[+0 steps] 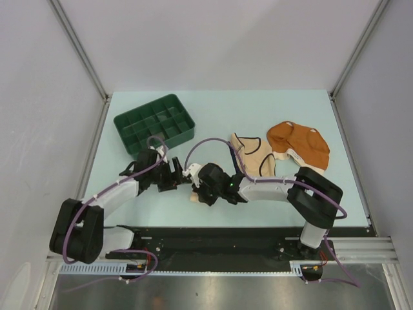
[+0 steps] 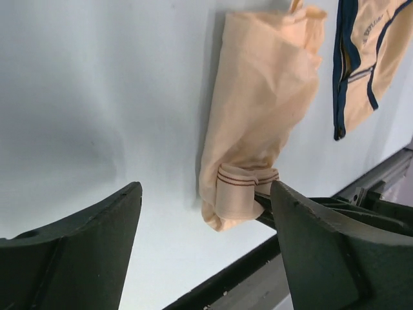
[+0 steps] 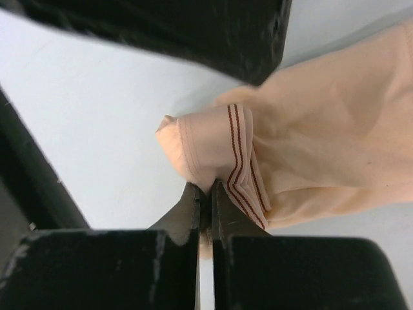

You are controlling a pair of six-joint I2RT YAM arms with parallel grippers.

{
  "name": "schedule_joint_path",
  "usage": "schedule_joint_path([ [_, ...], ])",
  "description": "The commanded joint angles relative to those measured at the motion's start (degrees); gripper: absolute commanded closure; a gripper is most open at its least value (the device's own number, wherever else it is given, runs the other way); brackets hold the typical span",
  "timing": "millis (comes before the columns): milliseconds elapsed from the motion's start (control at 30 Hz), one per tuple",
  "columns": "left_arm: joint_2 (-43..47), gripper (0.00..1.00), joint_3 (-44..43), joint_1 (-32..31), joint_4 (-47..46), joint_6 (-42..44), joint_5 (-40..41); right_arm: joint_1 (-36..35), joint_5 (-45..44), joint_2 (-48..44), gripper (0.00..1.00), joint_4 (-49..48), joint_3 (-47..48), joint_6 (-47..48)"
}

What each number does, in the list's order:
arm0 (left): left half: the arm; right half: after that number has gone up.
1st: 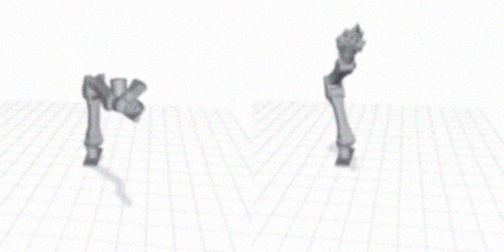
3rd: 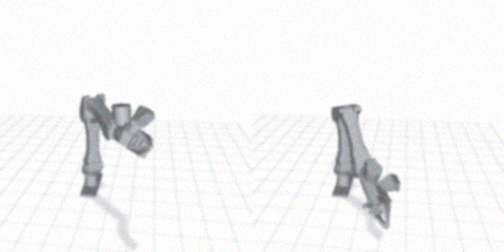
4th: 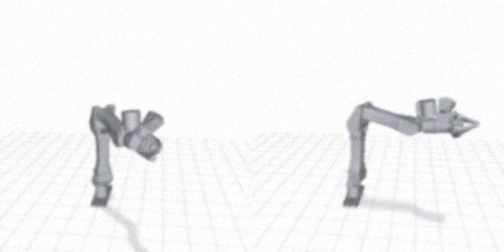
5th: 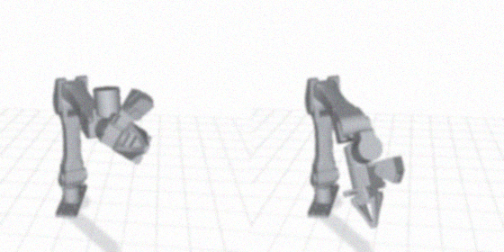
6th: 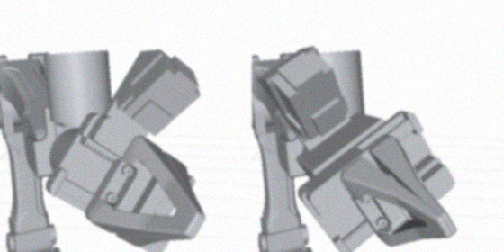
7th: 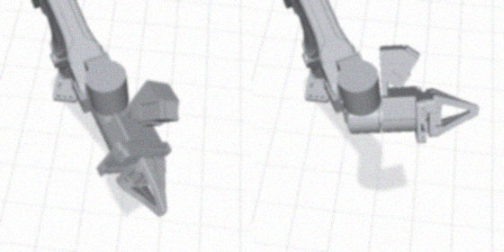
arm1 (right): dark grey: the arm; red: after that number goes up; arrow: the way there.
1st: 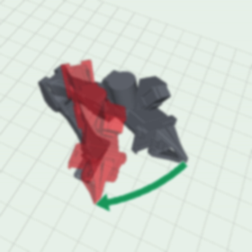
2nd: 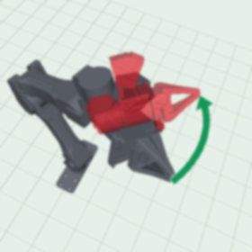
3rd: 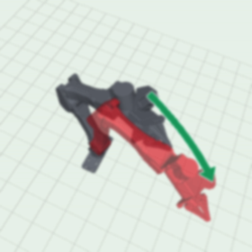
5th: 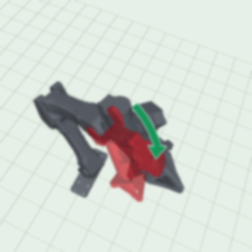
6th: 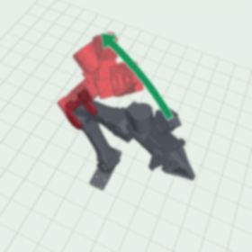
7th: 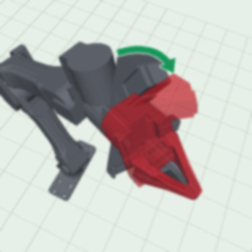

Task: Roll the underwear
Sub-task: Roll the underwear to the center of the board.

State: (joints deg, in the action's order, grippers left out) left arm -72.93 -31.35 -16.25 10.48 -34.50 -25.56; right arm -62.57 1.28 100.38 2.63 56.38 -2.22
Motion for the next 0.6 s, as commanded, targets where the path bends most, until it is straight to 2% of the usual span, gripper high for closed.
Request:
schedule_joint_path([
  [0, 5.6, 0.15, 1.4, 0.3, -0.5, 0.4, 5.1, 3.0, 15.8, -0.9, 1.00, 8.7, -0.8, -2.8],
  [133, 9.9, 0.17, 3.8, -1.3, -2.4, 1.6, 6.3, 6.4, 23.1, 0.5, 1.00, 8.6, 1.0, -2.5],
  [267, 13.0, 0.18, 6.0, -6.8, -5.6, 1.3, 7.2, 10.0, 30.4, 3.0, 1.00, 8.4, 2.9, -2.4],
  [567, 15.6, 0.19, 11.0, -12.7, -15.9, 2.3, 7.2, 17.1, 38.3, 6.8, 1.00, 8.1, 6.4, -3.1],
])
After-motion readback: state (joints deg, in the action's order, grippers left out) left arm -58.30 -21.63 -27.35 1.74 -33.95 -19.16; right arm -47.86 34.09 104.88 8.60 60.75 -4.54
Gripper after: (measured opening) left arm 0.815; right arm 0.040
